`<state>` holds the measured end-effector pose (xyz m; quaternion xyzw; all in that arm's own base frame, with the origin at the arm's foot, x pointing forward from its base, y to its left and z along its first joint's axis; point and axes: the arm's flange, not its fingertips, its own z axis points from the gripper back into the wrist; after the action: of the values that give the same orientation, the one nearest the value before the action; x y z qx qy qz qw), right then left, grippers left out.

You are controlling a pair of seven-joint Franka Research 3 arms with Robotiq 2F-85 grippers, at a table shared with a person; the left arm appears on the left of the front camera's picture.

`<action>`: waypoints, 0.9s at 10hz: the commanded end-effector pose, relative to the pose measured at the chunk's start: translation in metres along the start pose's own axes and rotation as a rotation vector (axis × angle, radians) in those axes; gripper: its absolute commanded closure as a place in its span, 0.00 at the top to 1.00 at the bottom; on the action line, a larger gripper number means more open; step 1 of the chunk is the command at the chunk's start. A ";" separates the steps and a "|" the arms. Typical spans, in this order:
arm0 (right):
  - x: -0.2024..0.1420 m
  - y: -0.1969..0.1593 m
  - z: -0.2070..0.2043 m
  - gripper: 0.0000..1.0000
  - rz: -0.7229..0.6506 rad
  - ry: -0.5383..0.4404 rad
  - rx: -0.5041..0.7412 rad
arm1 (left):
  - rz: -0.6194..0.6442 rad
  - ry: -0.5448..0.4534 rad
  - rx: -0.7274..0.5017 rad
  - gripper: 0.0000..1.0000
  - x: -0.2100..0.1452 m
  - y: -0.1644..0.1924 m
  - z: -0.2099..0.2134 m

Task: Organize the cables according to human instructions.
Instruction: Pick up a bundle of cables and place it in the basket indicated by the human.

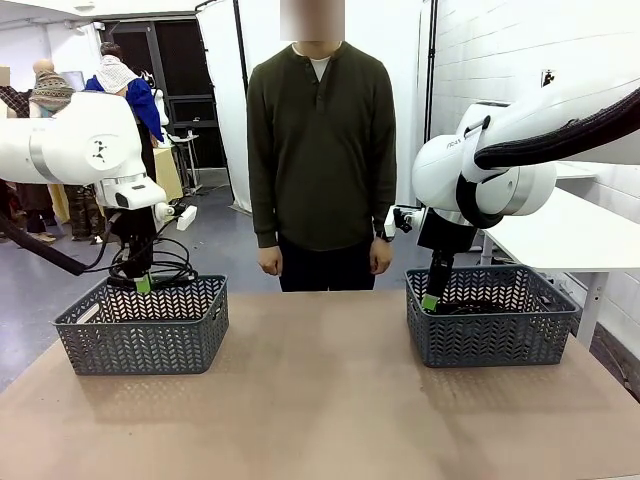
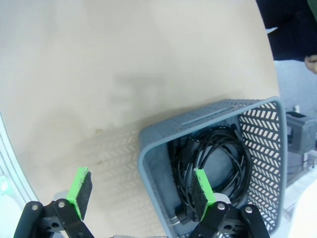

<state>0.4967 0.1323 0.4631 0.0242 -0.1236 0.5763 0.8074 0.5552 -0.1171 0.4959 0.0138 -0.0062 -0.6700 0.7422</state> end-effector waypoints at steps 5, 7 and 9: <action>0.001 -0.002 0.000 1.00 0.000 0.010 0.000 | -0.046 -0.018 -0.027 0.00 -0.010 0.020 -0.018; 0.001 -0.002 0.000 1.00 0.000 0.010 0.000 | -0.034 -0.008 -0.030 0.00 -0.011 0.021 -0.018; 0.001 -0.002 0.000 1.00 0.000 0.010 0.000 | -0.026 -0.014 -0.021 0.00 -0.014 0.021 -0.022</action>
<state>0.4967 0.1323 0.4631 0.0242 -0.1236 0.5763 0.8075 0.5719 -0.1039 0.4745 0.0027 0.0065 -0.6847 0.7288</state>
